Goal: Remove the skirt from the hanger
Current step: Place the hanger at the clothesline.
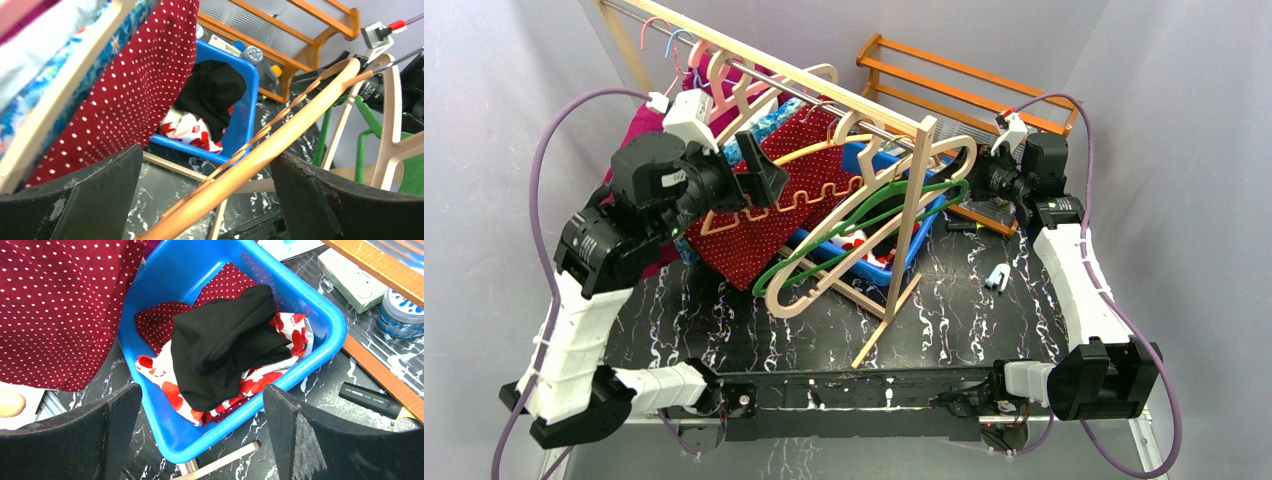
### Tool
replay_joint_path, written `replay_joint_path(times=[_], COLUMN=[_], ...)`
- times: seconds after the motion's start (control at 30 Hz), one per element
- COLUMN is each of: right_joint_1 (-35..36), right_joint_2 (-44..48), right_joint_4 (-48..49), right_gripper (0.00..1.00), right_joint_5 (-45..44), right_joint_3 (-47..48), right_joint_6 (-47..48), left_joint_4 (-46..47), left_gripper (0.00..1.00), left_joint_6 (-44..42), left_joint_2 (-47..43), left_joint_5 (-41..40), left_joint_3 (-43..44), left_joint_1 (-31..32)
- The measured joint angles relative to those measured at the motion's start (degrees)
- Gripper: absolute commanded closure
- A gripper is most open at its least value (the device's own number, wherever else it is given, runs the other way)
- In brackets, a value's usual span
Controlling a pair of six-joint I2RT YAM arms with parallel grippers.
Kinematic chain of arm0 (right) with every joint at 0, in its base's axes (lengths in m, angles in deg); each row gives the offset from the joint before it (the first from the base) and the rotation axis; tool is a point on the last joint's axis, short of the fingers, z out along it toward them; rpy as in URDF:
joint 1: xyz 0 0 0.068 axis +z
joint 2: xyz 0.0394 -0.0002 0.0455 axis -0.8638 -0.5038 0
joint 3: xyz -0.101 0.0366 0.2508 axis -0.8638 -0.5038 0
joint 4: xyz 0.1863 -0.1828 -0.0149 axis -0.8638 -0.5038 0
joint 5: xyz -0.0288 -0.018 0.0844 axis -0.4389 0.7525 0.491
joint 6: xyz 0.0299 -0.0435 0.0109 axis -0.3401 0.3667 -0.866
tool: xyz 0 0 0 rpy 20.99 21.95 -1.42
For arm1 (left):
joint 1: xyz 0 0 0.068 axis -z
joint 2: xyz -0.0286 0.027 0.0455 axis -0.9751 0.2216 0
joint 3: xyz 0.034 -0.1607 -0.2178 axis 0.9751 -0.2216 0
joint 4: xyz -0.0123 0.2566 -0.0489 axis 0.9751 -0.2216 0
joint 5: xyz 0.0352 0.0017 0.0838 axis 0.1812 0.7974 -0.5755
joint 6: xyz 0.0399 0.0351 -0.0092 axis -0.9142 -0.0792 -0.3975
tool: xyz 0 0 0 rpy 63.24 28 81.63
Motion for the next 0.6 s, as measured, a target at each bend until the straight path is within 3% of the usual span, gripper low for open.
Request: replay_joint_path(times=[0.13,0.27,0.4,0.6], right_joint_1=[0.00,0.00,0.00,0.00], right_joint_2=[-0.39,-0.39,-0.39,-0.39], right_joint_4=[0.02,0.33,0.39,0.37], right_gripper=[0.02,0.02,0.02,0.02], right_joint_5=[0.00,0.26,0.48,0.48], right_joint_3=[-0.26,-0.26,-0.26,-0.26], right_joint_6=[0.20,0.20,0.20,0.20], left_joint_4=[-3.61,-3.21,1.53,7.45], left_gripper=[0.02,0.02,0.02,0.02], left_joint_6=[-4.07,-6.73,-7.91,-8.00], left_joint_2=[4.15,1.77,-6.16,-6.97], left_joint_5=[-2.51,-1.95,7.37,20.96], left_joint_3=[7.43,5.60,-2.60,1.55], left_joint_1=[0.00,-0.04,-0.11,-0.09])
